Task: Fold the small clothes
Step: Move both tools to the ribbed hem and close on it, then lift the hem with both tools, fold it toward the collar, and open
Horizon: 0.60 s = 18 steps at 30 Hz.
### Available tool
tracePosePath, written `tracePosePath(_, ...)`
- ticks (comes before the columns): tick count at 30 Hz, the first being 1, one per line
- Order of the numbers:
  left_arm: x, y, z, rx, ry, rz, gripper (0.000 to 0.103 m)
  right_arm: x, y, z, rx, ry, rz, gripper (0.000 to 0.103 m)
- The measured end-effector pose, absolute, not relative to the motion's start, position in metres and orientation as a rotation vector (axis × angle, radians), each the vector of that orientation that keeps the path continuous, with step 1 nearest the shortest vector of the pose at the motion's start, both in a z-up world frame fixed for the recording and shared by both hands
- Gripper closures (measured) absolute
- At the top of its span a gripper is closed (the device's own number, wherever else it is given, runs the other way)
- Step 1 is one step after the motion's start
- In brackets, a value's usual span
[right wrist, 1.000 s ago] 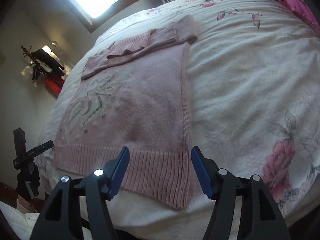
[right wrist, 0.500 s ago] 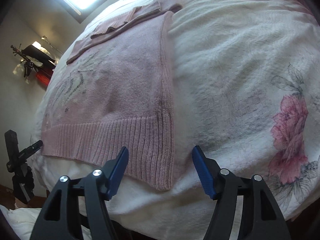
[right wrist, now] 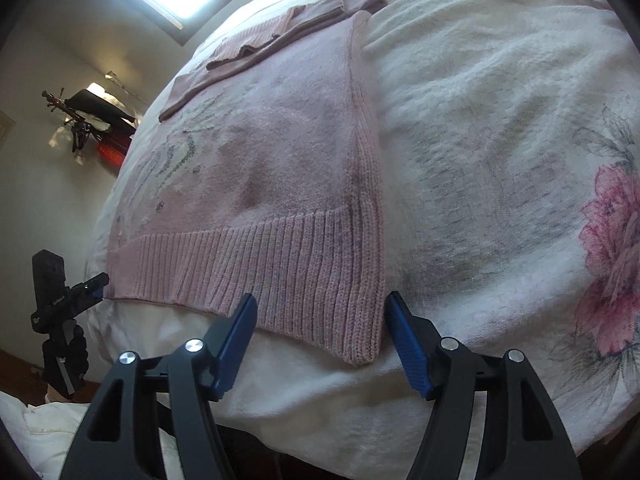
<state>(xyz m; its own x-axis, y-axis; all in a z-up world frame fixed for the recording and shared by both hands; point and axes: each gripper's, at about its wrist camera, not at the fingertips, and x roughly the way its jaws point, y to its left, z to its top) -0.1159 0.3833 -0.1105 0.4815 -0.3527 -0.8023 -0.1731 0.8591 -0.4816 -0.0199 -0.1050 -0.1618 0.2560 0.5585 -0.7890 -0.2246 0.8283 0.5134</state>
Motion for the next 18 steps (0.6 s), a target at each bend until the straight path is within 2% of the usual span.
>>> tracePosePath(3, -0.116, 0.383, -0.111, -0.556, 1.080, -0.110, 0.050, -0.020, -0.102, -0.164, 0.332, 1.206, 0.552, 0.036)
tracePosePath(5, -0.115, 0.382, -0.111, -0.552, 1.084, -0.116, 0.065, -0.019, -0.100, -0.165, 0.341, 1.206, 0.556, 0.036)
tracePosePath(8, -0.113, 0.381, -0.115, -0.576, 1.094, -0.149, 0.070, -0.018, -0.100, -0.166, 0.368, 1.206, 0.575, 0.042)
tracePosePath(12, -0.111, 0.381, -0.121, -0.586, 1.100, -0.137, 0.071, -0.017, -0.104, -0.172, 0.371, 1.220, 0.543, 0.059)
tracePosePath(14, -0.112, 0.381, -0.120, -0.581, 1.100, -0.126, 0.080, -0.017, -0.106, -0.172, 0.373, 1.222, 0.551, 0.074)
tracePosePath(15, -0.112, 0.381, -0.119, -0.573, 1.101, -0.122, 0.081, -0.018, -0.106, -0.172, 0.376, 1.224, 0.563, 0.086)
tracePosePath(18, -0.114, 0.383, -0.116, -0.608, 1.089, -0.136, 0.086, -0.019, -0.107, -0.168, 0.421, 1.206, 0.616, 0.090)
